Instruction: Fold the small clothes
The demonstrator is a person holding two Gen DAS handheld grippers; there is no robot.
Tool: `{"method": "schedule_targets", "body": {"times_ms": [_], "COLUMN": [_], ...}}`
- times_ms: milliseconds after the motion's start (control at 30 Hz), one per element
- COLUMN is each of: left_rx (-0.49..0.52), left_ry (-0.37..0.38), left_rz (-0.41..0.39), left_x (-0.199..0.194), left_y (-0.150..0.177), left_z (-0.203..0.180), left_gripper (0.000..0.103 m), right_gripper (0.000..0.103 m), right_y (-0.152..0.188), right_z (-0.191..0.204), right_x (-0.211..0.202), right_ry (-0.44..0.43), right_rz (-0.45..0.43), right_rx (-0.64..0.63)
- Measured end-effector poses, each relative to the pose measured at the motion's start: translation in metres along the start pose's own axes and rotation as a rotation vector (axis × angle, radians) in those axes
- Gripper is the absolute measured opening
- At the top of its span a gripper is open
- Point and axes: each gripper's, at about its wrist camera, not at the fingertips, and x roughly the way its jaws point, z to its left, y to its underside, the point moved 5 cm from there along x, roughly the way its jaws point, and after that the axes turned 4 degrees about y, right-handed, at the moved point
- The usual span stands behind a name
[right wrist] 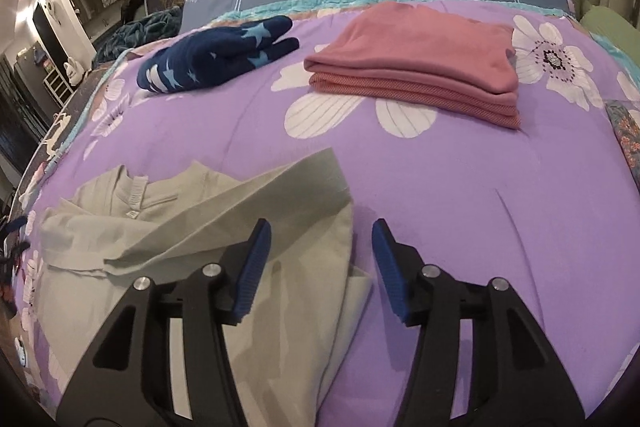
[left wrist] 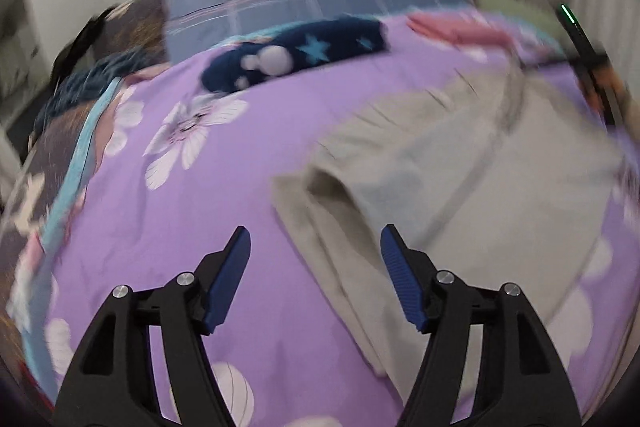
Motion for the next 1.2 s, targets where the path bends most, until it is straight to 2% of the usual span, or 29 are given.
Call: {"method": "schedule_targets", "body": {"times_ms": [67,133,200,233,333,400,467,567,633,667,800,867,933,1000,1033,1067,1100,1133,1200], "left_rx": [0.096,0.225,0.34,0.368,0.363,0.285,0.141,-0.153,-0.22,-0.238,-0.279,-0.286,-0.301,-0.333,-0.343,-0.346,-0.347,-0.351,-0.382], "left_ry": [0.001,-0.069,-0.178,-0.203,-0.279,-0.313,-0.271,-0.138,-0.069,-0.01,0.167,0.18,0.189,0.204,0.208,0.202,0.168,0.142,0.134], "left_rz": [0.013,0.053,0.091,0.083,0.006,-0.044,-0.064,-0.034,-0.029,-0.027,0.008,0.034,0.054,0.069,0.064,0.052,0.012,-0.028,-0.14], "left_x": [0.004,0.021,0.041,0.048,0.063,0.074,0.084,0.108,0.114,0.117,0.126,0.134,0.142,0.148,0.147,0.145,0.136,0.126,0.096], "left_y": [0.004,0.007,0.006,0.002,-0.026,-0.053,-0.076,-0.096,-0.097,-0.097,-0.089,-0.084,-0.084,-0.086,-0.087,-0.088,-0.092,-0.096,-0.102], "left_z": [-0.018,-0.034,-0.041,-0.041,-0.03,-0.01,0.015,0.066,0.076,0.077,0.062,0.051,0.049,0.049,0.05,0.051,0.054,0.058,0.065], "left_gripper": [0.07,0.071,0.071,0.071,0.071,0.071,0.071,0.071,0.071,0.071,0.071,0.07,0.061,0.023,0.013,0.004,0.004,0.004,0.004], "right_gripper": [0.055,0.056,0.056,0.056,0.057,0.057,0.057,0.057,0.057,0.057,0.058,0.058,0.056,0.045,0.041,0.029,0.019,0.004,0.004], "right_y": [0.0,0.0,0.0,0.0,0.001,0.001,0.0,-0.002,-0.003,-0.003,-0.005,-0.008,-0.013,-0.016,-0.018,-0.018,-0.018,-0.019,-0.023], "right_z": [0.0,0.001,0.001,0.001,0.0,-0.004,-0.008,-0.015,-0.016,-0.018,-0.02,-0.02,-0.017,-0.015,-0.013,-0.012,-0.01,-0.009,-0.009], "right_x": [0.002,0.001,0.0,-0.002,-0.005,-0.004,-0.003,-0.001,-0.002,-0.002,0.003,0.005,0.006,0.008,0.01,0.011,0.013,0.013,0.002], "right_ry": [0.002,-0.001,0.001,0.001,0.012,0.019,0.02,0.012,0.006,0.001,-0.025,-0.044,-0.076,-0.099,-0.115,-0.121,-0.123,-0.123,-0.142], "right_rz": [0.0,-0.002,-0.001,-0.003,-0.005,-0.004,-0.003,-0.003,-0.006,-0.006,-0.001,-0.004,-0.011,-0.009,0.002,0.008,0.02,0.019,-0.053], "right_rx": [0.006,0.012,0.019,0.022,0.02,0.032,0.053,0.1,0.111,0.114,0.128,0.139,0.15,0.154,0.156,0.156,0.153,0.154,0.18]}}
